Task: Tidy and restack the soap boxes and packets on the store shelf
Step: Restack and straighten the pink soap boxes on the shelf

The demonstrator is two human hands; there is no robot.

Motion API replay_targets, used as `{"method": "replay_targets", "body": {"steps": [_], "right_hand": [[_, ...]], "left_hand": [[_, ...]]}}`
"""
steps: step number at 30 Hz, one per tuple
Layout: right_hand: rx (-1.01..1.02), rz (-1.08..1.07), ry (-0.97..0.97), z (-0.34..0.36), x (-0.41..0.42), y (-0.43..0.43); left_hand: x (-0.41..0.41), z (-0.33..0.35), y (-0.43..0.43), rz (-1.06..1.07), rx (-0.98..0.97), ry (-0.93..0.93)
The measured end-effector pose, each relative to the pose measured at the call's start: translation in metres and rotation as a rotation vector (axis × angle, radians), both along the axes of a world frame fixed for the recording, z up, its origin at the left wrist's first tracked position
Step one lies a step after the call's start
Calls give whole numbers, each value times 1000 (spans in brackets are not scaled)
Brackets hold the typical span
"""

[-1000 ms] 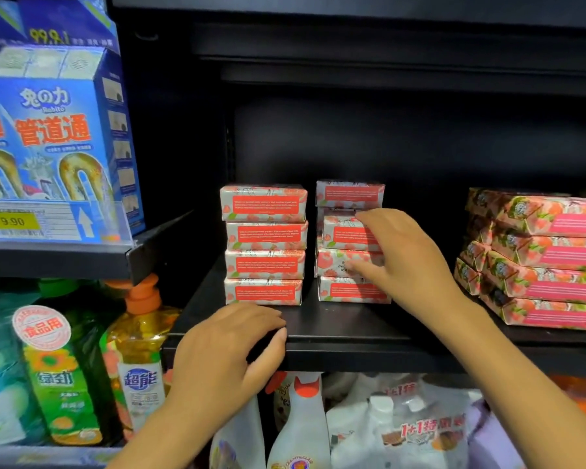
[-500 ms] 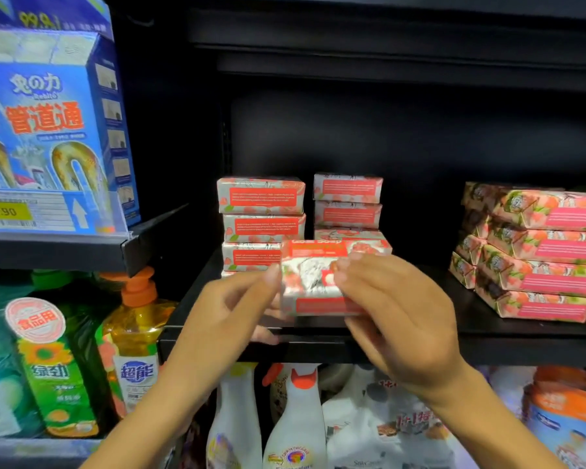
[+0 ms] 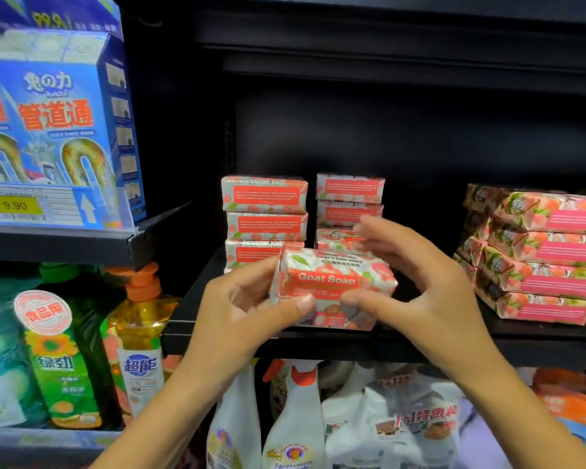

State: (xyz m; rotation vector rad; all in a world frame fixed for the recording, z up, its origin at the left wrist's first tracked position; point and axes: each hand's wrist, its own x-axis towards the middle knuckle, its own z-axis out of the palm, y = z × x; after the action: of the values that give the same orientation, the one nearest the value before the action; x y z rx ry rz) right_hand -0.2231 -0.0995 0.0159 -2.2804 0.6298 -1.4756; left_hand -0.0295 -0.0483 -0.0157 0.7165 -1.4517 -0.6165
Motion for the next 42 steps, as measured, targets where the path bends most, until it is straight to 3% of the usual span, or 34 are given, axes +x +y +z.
{"method": "replay_targets", "body": {"steps": [2,4,10,15,18,23,26,28,31,37,42], "right_hand": [[-13,9,93,3,0,3],[-177,-84,186,3,1,6],[-630,-245,189,-8,9,8],[-704,-228,208,-12,11,5],[-561,-167,215,-7,9,5],[17,-46,63,-2,2,3],[337,168,52,-3,1,-2],[427,267,60,-1,1,-4],[351,181,28,3,4,1],[-27,-92,-54,-8,16,10],[-302,-71,45,-19,27,3]], "left_hand": [[0,2,0,-18,-9,2],[2,3,0,-4,-8,2],[0,7,1,59,94,-20],[-3,5,1,58,69,-37],[2,2,1,149,-9,-86],[10,0,5,239,-85,-278],[8,0,7,256,-146,-394],[6,0,6,288,-179,-440],[5,-1,4,329,-157,-445],[14,1,4,229,170,-337],[8,9,2,71,229,-150]]}}
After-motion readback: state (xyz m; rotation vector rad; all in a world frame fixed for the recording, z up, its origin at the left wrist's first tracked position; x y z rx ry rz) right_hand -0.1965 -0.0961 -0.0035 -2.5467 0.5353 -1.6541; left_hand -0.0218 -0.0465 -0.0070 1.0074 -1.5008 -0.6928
